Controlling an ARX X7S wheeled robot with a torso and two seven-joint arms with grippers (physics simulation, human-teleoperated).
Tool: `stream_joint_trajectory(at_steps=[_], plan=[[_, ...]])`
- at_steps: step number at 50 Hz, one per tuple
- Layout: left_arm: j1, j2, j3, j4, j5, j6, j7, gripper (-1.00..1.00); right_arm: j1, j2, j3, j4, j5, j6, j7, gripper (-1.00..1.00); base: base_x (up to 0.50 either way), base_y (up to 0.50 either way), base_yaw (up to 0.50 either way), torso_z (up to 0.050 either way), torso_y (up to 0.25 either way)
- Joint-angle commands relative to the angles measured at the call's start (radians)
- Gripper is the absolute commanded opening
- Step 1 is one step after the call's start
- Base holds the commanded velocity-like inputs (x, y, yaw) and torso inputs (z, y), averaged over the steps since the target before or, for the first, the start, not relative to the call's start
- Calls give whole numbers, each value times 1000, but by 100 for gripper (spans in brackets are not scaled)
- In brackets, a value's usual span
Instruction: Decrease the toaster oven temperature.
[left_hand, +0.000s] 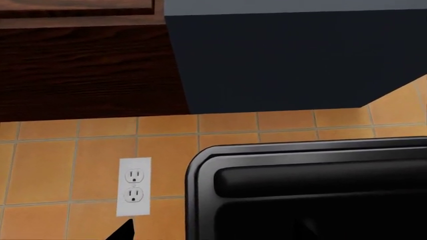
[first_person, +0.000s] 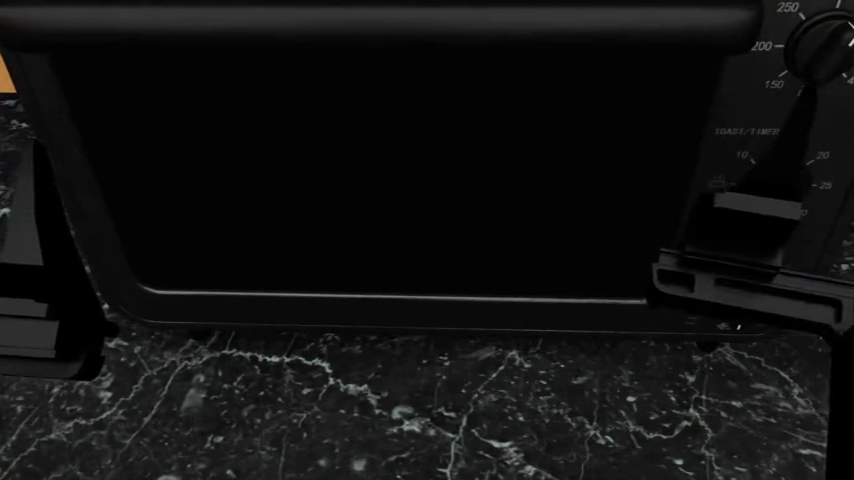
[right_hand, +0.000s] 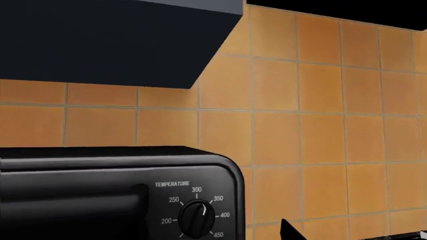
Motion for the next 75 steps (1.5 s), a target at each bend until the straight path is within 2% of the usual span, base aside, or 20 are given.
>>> stream_joint_trajectory(at_steps=[1, 10, 12, 19, 29, 38, 40, 47, 62, 75], plan=[[2, -8, 10, 1, -2, 1, -10, 100, 76, 71, 48, 87, 206, -2, 90, 100, 0, 0, 0, 0, 0], [5, -15, 12, 4, -8, 2, -17, 100, 90, 74, 58, 111, 256, -12, 91, 100, 0, 0, 0, 0, 0], [8, -18, 15, 20, -6, -9, -23, 100, 107, 57, 71, 167, 334, -39, 79, 100, 0, 0, 0, 0, 0], [7, -24, 20, 46, -9, -30, -34, 100, 81, 26, 109, 241, 419, -87, 28, 100, 0, 0, 0, 0, 0], [1, -30, 31, 52, -12, -38, -41, 100, 99, 28, 117, 296, 477, -98, 2, 100, 0, 0, 0, 0, 0], [-2, -34, 41, 59, -12, -45, -50, 100, 104, 33, 111, 330, 471, -93, -17, 100, 0, 0, 0, 0, 0], [-7, -34, 48, 55, -9, -48, -52, 100, 136, 8, 76, 415, 482, -86, -58, 100, 0, 0, 0, 0, 0], [-8, -39, 55, 56, -6, -49, -58, 100, 121, -13, 71, 472, 482, -95, -96, 100, 0, 0, 0, 0, 0], [-17, -45, 66, 64, -10, -61, -71, 100, 208, -36, -2, 567, 452, -67, -122, 100, 0, 0, 0, 0, 0], [-19, -51, 70, 61, -14, -58, -79, 100, 220, -51, -20, 626, 427, -71, -156, 100, 0, 0, 0, 0, 0]])
